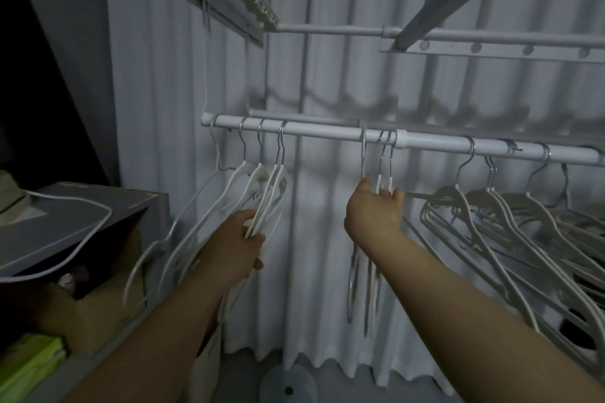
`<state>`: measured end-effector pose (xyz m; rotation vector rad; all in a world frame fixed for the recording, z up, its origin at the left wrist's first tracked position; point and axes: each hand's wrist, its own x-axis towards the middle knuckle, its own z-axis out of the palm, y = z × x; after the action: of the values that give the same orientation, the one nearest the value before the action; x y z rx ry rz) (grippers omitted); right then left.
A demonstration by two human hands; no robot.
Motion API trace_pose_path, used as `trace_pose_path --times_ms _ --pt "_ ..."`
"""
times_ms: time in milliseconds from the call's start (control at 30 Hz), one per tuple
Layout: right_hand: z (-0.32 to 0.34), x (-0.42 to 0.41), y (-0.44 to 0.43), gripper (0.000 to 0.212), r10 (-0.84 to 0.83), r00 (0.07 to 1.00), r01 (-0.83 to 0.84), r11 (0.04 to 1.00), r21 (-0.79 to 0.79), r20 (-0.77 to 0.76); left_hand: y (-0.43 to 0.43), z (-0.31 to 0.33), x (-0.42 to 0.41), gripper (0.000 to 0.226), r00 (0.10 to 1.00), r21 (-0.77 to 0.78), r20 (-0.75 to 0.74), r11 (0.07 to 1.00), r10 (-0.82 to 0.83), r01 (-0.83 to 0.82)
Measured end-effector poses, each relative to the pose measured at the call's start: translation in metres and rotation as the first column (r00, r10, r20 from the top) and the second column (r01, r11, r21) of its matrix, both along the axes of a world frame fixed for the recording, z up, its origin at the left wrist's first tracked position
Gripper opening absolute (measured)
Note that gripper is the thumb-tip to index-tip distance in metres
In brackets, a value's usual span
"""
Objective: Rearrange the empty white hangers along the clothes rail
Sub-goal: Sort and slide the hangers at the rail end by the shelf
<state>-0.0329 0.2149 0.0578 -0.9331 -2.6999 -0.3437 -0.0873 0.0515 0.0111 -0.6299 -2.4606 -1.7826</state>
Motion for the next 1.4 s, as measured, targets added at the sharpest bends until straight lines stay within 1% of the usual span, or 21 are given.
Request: trace_pose_path --times_ms 100,200,233,300,333,400,433,467,533,600,667,733,800,833,900,967,1033,1133,1233,1333,1400 --pt "-0.002 0.0 0.006 0.066 -0.014 1.0 0.013 1.0 0.011 0.009 0.002 0.0 0.001 0.034 0.999 -0.033 -0.034 0.999 -0.012 0.011" --pt "0.002 0.001 0.011 0.039 0.032 0.999 -0.031 0.999 0.033 -0.02 0.003 0.0 0.0 0.023 0.993 -0.081 -0.112 0.997 -0.025 0.016" --pt "0.005 0.001 0.013 0.033 0.049 0.998 -0.048 0.998 0.04 -0.035 0.003 0.001 0.0 0.023 0.989 -0.104 -0.147 0.995 -0.024 0.008" --pt "0.011 -0.001 0.015 0.028 0.085 0.995 -0.082 0.995 0.065 -0.052 0.004 0.001 0.0 0.041 0.981 -0.117 -0.192 0.993 -0.012 -0.011" --pt "0.015 -0.002 0.015 0.027 0.104 0.993 -0.1 0.993 0.068 -0.058 0.003 0.001 -0.001 0.045 0.981 -0.114 -0.192 0.993 -0.005 -0.017" --pt "0.02 -0.006 0.017 0.025 0.142 0.987 -0.137 0.988 0.073 -0.081 -0.001 0.0 -0.003 0.04 0.985 -0.115 -0.175 0.993 0.011 -0.032" --pt "0.022 -0.01 0.018 0.024 0.154 0.984 -0.148 0.986 0.079 -0.087 -0.003 -0.001 -0.004 0.034 0.983 -0.143 -0.18 0.988 0.03 -0.057" --pt "0.023 -0.012 0.018 0.022 0.168 0.981 -0.161 0.984 0.079 -0.095 -0.005 -0.001 -0.005 0.034 0.978 -0.187 -0.198 0.977 0.067 -0.105" --pt "0.021 -0.018 0.02 0.009 0.184 0.979 -0.175 0.98 0.094 -0.094 -0.009 -0.001 -0.006 0.041 0.963 -0.251 -0.233 0.948 0.136 -0.195" --pt "0.02 -0.022 0.021 0.019 0.198 0.976 -0.189 0.977 0.096 -0.086 -0.01 -0.001 -0.004 0.043 0.953 -0.266 -0.271 0.94 0.138 -0.212" --pt "0.024 -0.026 0.025 0.02 0.224 0.971 -0.213 0.97 0.118 -0.089 -0.009 -0.001 -0.002 0.043 0.944 -0.296 -0.302 0.928 0.135 -0.228" --pt "0.031 -0.028 0.026 0.027 0.24 0.967 -0.228 0.965 0.129 -0.083 -0.009 0.0 -0.002 0.043 0.937 -0.319 -0.31 0.911 0.162 -0.263" --pt "0.037 -0.033 0.03 0.026 0.257 0.963 -0.248 0.963 0.101 -0.084 -0.008 0.001 -0.002 0.043 0.928 -0.314 -0.315 0.901 0.198 -0.299" --pt "0.039 -0.036 0.033 0.028 0.263 0.961 -0.255 0.963 0.091 -0.082 -0.007 0.001 -0.001 0.044 0.924 -0.317 -0.32 0.895 0.209 -0.313" --pt "0.039 -0.04 0.038 0.035 0.262 0.965 -0.257 0.96 0.112 -0.031 -0.005 0.0 -0.001 0.045 0.917 -0.318 -0.334 0.889 0.219 -0.328" --pt "0.034 -0.043 0.043 0.036 0.265 0.964 -0.262 0.95 0.171 0.006 -0.002 -0.002 -0.001 0.046 0.908 -0.316 -0.345 0.882 0.236 -0.349" --pt "0.027 -0.043 0.047 0.033 0.277 0.961 -0.277 0.942 0.19 0.026 0.0 -0.004 -0.001 0.046 0.893 -0.32 -0.362 0.863 0.269 -0.39" --pt "0.017 -0.036 0.051 0.025 0.293 0.953 -0.302 0.936 0.183 0.074 0.0 -0.006 0.0 0.046 0.846 -0.309 -0.43 0.829 0.315 -0.466" --pt "0.008 -0.026 0.055 0.018 0.296 0.952 -0.305 0.935 0.178 0.075 0.001 -0.006 0.008 0.044 0.791 -0.291 -0.518 0.802 0.326 -0.521" --pt "-0.007 -0.014 0.06 0.033 0.31 0.95 -0.312 0.944 0.11 0.029 0.0 -0.007 0.019 0.042 0.744 -0.308 -0.61 0.784 0.273 -0.54" --pt "-0.014 0.001 0.056 0.037 0.317 0.944 -0.324 0.942 0.081 0.091 -0.003 -0.011 0.022 0.04 0.697 -0.305 -0.689 0.792 0.2 -0.529"
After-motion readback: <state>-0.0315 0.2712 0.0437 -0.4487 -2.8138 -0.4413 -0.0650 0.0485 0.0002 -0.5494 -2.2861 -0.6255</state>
